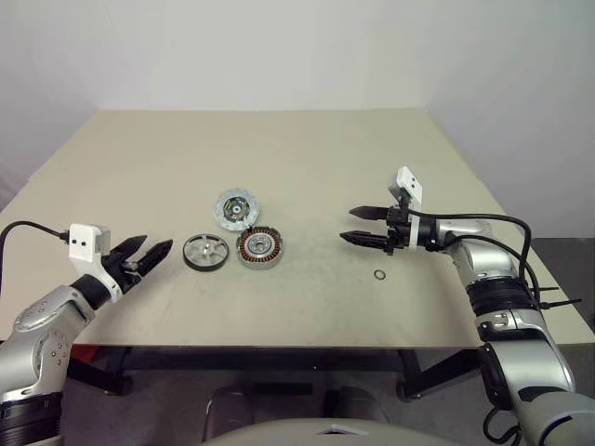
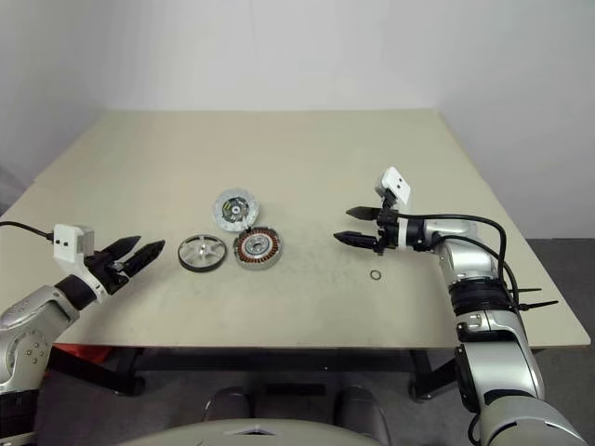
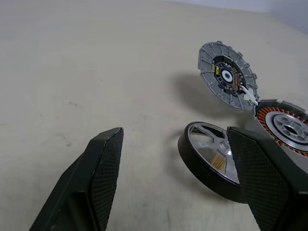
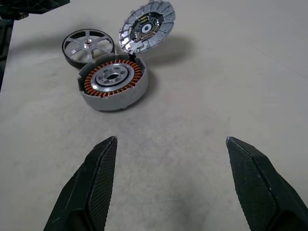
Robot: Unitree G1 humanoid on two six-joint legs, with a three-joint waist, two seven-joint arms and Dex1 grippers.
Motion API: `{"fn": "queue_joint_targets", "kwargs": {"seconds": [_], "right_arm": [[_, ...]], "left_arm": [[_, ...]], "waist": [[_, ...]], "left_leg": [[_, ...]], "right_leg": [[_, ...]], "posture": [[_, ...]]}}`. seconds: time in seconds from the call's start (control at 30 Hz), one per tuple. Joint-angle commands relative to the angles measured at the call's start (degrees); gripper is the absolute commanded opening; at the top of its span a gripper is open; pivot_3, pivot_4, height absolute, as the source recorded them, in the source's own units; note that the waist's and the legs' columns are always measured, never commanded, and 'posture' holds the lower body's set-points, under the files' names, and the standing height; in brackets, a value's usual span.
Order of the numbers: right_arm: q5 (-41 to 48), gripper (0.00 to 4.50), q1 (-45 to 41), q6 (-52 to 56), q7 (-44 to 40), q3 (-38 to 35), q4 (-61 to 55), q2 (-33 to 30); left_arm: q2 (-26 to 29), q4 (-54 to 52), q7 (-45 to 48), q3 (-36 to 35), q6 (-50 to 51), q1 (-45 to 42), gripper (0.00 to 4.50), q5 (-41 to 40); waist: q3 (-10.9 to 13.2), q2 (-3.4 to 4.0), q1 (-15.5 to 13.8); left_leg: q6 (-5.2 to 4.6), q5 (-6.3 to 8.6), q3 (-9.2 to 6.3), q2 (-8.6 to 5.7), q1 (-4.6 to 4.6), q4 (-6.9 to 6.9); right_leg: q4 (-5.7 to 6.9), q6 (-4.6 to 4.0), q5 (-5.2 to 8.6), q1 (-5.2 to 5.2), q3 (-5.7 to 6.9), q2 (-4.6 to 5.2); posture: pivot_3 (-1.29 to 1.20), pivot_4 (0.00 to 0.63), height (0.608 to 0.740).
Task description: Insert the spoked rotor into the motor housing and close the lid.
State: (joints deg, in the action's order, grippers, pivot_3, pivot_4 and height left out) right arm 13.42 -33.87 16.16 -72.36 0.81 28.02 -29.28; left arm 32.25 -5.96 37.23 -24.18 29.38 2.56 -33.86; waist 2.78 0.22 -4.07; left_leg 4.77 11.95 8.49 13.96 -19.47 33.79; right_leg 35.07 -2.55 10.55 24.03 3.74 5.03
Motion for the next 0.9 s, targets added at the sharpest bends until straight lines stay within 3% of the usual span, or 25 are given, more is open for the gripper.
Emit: {"fn": "queue_joint_targets", "kwargs": {"seconds": [0.03, 0.3, 0.57, 0.9], "right_arm": [[0.22, 4.1, -0.72, -2.0, 0.23, 0.01, 0.08, -0.31], [-0.31, 4.1, -0.93, -3.17, 0.63, 0.54, 0.33, 0.14], [-5.59, 4.1, -6.55, -8.93, -1.43, 9.0, -4.0, 1.78], [-14.27, 4.1, -15.64, -25.21, -7.34, 20.81, 6.0, 7.21]], "left_arm": [[0.41, -1.12, 0.25, -0.07, -0.57, -0.72, 3.64, -0.16], [0.39, -0.86, 0.23, -0.04, -0.78, -0.89, 3.64, 0.08], [0.39, 0.02, 0.09, 0.53, -1.07, -2.06, 3.64, 0.5], [-0.24, 0.86, -0.22, 1.47, -1.8, -3.0, 3.64, 1.39]], "waist": [[0.0, 0.0, 0.01], [0.0, 0.0, 0.01], [0.01, 0.01, 0.16], [0.0, -0.01, 0.13]], "left_leg": [[0.0, 0.0, 0.0, 0.0, 0.0, 0.0], [0.0, 0.0, 0.0, 0.0, 0.0, 0.0], [0.0, 0.0, 0.0, 0.01, 0.02, 0.0], [-0.02, 0.02, -0.01, 0.02, -0.05, 0.0]], "right_leg": [[0.0, 0.0, 0.0, 0.0, 0.0, 0.0], [0.0, 0.0, 0.0, 0.0, 0.0, 0.0], [0.01, 0.01, 0.01, 0.01, 0.0, -0.01], [0.02, -0.03, -0.02, 0.03, 0.0, 0.0]], "posture": [[0.0, 0.0, 0.74], [0.0, 0.0, 0.74], [0.0, 0.0, 0.74], [0.0, 0.0, 0.74]]}}
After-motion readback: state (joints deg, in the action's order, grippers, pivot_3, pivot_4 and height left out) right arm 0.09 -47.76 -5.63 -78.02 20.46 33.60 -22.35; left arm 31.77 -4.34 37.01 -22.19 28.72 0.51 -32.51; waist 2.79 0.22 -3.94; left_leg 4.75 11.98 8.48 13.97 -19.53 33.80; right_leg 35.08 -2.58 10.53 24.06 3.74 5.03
